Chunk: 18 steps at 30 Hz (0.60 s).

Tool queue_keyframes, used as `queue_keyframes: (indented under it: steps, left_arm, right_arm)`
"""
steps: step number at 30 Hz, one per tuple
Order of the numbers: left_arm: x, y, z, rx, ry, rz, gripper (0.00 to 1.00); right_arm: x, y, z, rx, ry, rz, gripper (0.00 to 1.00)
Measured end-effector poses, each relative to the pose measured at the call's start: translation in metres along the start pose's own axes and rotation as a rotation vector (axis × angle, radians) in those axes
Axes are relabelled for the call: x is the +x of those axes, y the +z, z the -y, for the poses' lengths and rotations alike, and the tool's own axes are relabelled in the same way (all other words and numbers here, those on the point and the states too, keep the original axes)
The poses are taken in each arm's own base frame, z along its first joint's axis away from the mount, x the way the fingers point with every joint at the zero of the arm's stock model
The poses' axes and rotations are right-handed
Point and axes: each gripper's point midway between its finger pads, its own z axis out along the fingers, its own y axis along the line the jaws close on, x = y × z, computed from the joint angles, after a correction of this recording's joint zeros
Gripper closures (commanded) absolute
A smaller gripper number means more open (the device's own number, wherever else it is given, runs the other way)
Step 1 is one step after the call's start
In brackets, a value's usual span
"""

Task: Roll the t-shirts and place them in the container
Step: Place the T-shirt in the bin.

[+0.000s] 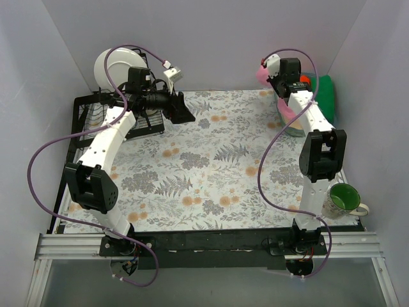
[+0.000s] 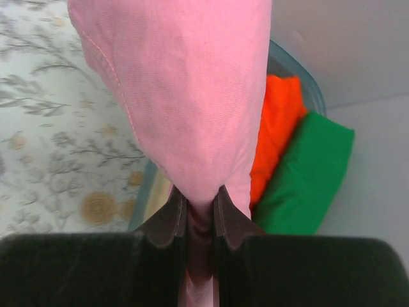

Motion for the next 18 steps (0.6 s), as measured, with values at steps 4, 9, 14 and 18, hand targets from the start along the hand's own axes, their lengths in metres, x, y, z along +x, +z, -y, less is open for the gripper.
queue_keyframes:
  steps: [4, 9, 14, 18]
  left_arm:
    - [0.001, 0.000, -0.002, -0.007, -0.006, -0.003, 0.31]
    - [0.007, 0.003, -0.009, -0.029, -0.023, -0.020, 0.30]
    - [0.016, 0.009, -0.019, -0.046, -0.045, -0.043, 0.30]
    - [0.024, 0.012, -0.026, -0.058, -0.064, -0.064, 0.29]
  right_arm:
    - [0.022, 0.020, 0.027, 0.135, 0.059, -0.068, 0.99]
    - [0.051, 0.048, 0.034, 0.215, 0.103, -0.148, 0.99]
    - [0.071, 0.069, 0.038, 0.253, 0.123, -0.192, 0.99]
    - [0.075, 0.073, 0.047, 0.285, 0.146, -0.195, 0.99]
